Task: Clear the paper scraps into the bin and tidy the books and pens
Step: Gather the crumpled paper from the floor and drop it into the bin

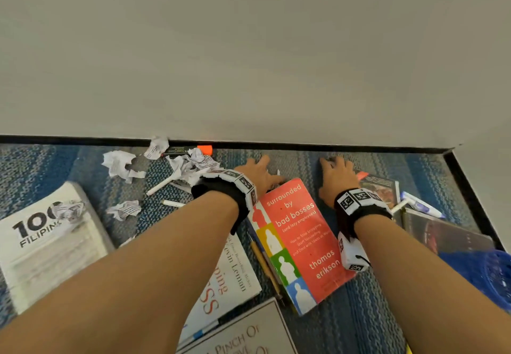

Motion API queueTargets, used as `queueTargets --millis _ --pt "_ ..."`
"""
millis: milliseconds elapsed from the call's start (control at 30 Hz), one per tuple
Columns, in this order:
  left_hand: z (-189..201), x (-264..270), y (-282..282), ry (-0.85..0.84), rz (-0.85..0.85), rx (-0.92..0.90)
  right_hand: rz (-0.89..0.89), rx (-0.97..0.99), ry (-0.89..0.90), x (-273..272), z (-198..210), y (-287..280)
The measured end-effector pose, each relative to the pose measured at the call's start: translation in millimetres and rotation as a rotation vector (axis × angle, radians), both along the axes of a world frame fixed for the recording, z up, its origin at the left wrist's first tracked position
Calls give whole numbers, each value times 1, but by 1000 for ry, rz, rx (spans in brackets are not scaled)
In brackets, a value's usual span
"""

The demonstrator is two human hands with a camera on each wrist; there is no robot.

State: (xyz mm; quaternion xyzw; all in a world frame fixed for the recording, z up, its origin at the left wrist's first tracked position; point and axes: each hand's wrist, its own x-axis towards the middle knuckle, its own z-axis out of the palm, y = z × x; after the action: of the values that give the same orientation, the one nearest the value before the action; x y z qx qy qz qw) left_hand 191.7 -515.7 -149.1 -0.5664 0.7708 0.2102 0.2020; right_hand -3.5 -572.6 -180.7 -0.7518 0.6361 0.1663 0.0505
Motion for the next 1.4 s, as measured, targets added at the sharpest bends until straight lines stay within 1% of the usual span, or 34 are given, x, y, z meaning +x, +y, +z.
queueTargets --millis 100,167,233,333,400,467,533,600,633,700,733,800,867,933,1000,1100,1200,1267,1333,1400 --pt "-2 -1 0 116 45 -56 -65 -81 -158 -2 1 0" --pt "-1 0 4 120 65 -78 -125 -112 -263 -6 5 1" --pt "2 5 11 98 112 -68 -155 -185 -402 -4 15 5" --pt "11 24 18 128 190 -94 -136 -290 -660 22 33 21" --pt "23 42 22 153 236 -140 -100 -267 -788 49 40 35" --pt "36 66 28 154 246 -200 -34 -198 -835 78 41 49" --pt "44 96 38 153 295 -275 21 -57 -835 106 42 62" --pt "46 129 53 118 373 -339 54 82 -768 135 44 75" --pt "44 146 63 105 424 -338 82 89 -688 149 45 81" --pt "37 175 83 101 532 -295 164 17 -511 176 49 88" --pt "32 186 92 104 593 -285 203 -14 -449 188 48 91" --pt "22 201 108 120 716 -256 266 -73 -376 210 42 92" --pt "12 208 117 158 788 -203 240 -120 -307 228 33 90" --pt "1 209 119 191 803 -182 144 -142 -294 243 23 89" --pt "-10 207 121 234 827 -178 29 -119 -321 255 12 92" --pt "-28 206 126 375 878 -164 -86 -58 -282 265 -2 98" --pt "-38 211 127 516 916 -168 -61 -98 -232 267 -7 97" --pt "-40 211 127 550 923 -173 -12 -97 -281 262 -11 92" --pt "-40 210 127 548 946 -197 93 -67 -339 256 -14 88" --pt "-39 210 125 576 998 -230 118 -14 -374 252 -9 85"
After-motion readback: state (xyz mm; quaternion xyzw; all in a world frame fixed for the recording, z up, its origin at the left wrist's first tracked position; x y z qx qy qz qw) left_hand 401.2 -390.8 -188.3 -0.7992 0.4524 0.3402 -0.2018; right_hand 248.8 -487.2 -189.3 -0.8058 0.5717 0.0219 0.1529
